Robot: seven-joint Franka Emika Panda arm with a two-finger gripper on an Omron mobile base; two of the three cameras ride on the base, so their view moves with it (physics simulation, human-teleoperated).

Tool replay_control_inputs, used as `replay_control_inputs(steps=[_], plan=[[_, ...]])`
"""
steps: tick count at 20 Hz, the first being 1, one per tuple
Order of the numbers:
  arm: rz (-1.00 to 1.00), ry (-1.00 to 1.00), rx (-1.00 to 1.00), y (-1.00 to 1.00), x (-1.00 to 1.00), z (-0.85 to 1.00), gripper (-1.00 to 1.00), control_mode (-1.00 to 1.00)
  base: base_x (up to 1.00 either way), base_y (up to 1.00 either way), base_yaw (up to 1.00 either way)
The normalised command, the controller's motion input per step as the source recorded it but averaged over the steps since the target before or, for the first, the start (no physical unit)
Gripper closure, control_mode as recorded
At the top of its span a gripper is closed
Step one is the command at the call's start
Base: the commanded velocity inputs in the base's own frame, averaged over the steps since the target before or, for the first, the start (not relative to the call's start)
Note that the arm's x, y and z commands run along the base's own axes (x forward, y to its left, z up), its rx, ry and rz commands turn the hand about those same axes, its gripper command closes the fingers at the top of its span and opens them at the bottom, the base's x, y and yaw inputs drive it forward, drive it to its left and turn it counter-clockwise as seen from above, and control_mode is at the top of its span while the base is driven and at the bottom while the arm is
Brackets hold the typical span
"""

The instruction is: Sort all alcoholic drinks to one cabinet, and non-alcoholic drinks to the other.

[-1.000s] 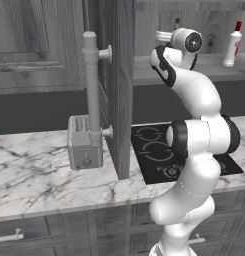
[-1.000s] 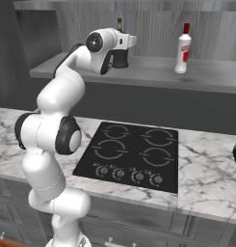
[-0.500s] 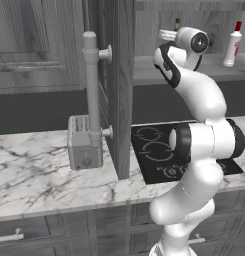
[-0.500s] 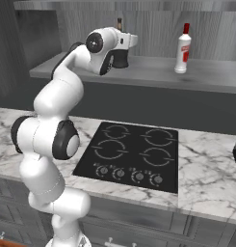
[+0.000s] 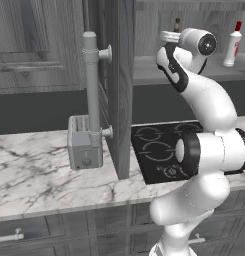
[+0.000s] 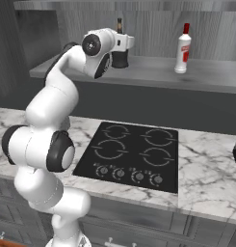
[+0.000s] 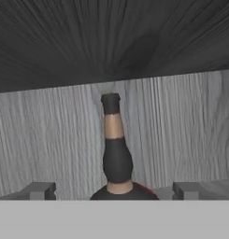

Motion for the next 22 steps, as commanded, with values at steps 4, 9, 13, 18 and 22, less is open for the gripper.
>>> replay_control_inputs(steps=[4, 9, 13, 18, 22], plan=[[0.07, 0.0, 0.0, 0.0, -0.4, 0.01, -1.0, -1.0, 0.0, 0.0, 0.0], [0.04, 0.01, 0.0, 0.0, -0.39, 0.08, -1.0, -1.0, 0.0, 0.0, 0.0], [0.01, 0.03, 0.0, 0.01, -0.42, 0.1, -1.0, -1.0, 0.0, 0.0, 0.0], [0.0, 0.04, -0.01, 0.01, -0.44, 0.12, -1.0, -1.0, 0.0, 0.0, 0.0], [0.0, 0.05, -0.02, 0.02, -0.45, 0.13, -1.0, -1.0, 0.0, 0.0, 0.0]])
